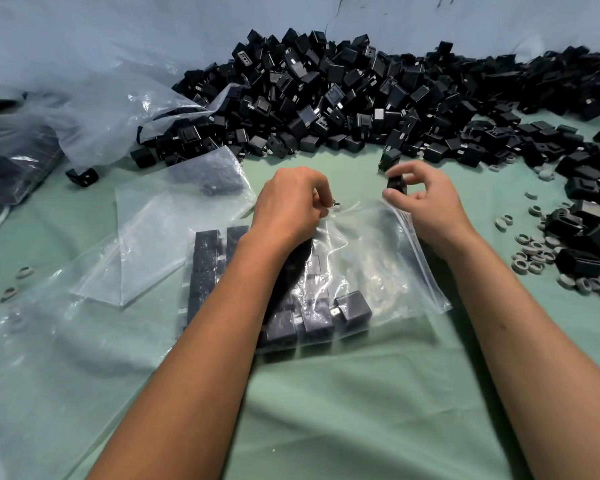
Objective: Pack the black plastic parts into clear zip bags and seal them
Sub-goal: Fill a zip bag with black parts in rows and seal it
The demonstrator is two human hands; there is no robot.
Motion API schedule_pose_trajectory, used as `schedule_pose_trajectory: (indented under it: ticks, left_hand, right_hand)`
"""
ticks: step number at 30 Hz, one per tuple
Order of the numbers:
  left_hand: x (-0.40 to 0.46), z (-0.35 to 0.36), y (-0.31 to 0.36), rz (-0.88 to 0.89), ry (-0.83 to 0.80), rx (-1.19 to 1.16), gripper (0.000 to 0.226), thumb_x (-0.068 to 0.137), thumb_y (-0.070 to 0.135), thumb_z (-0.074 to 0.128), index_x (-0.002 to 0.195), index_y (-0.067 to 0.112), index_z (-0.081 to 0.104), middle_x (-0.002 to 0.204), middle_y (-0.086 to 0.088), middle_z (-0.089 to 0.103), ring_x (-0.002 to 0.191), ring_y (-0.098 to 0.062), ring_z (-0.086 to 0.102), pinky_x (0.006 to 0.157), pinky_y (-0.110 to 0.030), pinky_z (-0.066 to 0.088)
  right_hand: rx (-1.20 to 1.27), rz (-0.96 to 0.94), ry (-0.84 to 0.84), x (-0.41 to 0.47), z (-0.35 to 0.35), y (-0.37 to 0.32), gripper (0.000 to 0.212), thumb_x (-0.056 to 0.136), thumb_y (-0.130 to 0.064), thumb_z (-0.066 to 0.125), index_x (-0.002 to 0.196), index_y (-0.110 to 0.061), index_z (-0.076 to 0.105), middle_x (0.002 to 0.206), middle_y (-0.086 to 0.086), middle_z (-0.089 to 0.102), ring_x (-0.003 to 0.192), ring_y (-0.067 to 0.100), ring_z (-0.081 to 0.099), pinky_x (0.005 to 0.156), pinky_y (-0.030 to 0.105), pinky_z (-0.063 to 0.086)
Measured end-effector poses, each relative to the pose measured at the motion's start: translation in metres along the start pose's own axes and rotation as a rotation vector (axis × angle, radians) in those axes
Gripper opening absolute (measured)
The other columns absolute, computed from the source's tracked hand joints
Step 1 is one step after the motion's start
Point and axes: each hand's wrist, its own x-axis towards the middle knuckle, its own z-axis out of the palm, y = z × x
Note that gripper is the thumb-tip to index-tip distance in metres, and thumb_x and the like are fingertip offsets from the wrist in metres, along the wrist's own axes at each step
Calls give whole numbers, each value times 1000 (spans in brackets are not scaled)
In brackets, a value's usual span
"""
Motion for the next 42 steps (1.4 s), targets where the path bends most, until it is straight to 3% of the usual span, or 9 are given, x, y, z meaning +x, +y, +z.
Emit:
schedule_pose_trajectory:
  ticks: [2,4,7,15,20,25,28,35,42]
  left_hand:
    - [0,-1,0,-5,13,1,20,83,9,81,89,28,78,87,6,68,84,-16,66,75,-32,55]
    - [0,-1,0,-12,18,6,18,83,11,81,89,29,78,88,6,69,85,-17,67,76,-32,56]
    - [-1,-1,1,-26,17,11,17,83,13,81,89,29,78,90,6,69,86,-17,67,78,-33,56]
    - [-1,-1,-1,-36,10,-10,13,84,17,82,91,27,78,91,6,70,86,-15,67,80,-36,58]
    - [0,-2,2,69,-32,-49,18,86,22,82,102,26,74,96,8,67,92,-12,62,88,-38,55]
    - [0,-4,18,273,-150,-165,46,89,11,78,127,36,69,115,4,59,105,-10,54,92,-27,46]
    - [-1,-3,21,316,-210,-165,46,91,10,76,126,39,70,119,7,56,111,-10,54,98,-30,47]
    - [-3,-1,24,346,-199,-189,26,88,14,79,107,32,78,113,9,59,107,-12,58,96,-39,51]
    - [-6,3,38,427,-217,-171,40,92,6,73,123,31,74,114,3,58,103,-15,58,92,-34,51]
  right_hand:
    - [35,3,29,-17,-5,-1,15,89,-23,79,101,-29,73,108,1,72,73,14,63,77,43,57]
    - [70,-21,25,-26,-15,-5,13,85,-31,84,95,-28,76,94,-6,75,73,7,67,68,28,57]
    - [284,-4,-206,-38,-31,-13,24,80,-39,83,91,-17,78,77,1,71,53,6,55,46,16,41]
    - [251,138,-667,-42,-43,-9,35,77,-37,76,95,-7,79,55,4,54,40,9,35,37,15,23]
    - [299,96,-632,-41,-40,-9,28,78,-27,79,101,-12,79,68,3,69,47,8,44,43,16,37]
    - [309,34,-718,-43,-34,-11,25,87,-8,75,112,-4,74,105,19,76,84,20,72,76,27,58]
    - [286,14,-757,-43,-33,-11,22,88,1,73,110,3,71,104,16,77,87,22,73,77,28,59]
    - [163,-48,-839,-44,-31,-19,31,79,-27,85,107,-15,76,100,12,76,91,29,73,86,34,60]
    - [156,-132,-806,-45,-26,-23,25,81,-14,87,104,-16,78,101,9,77,93,29,75,84,35,61]
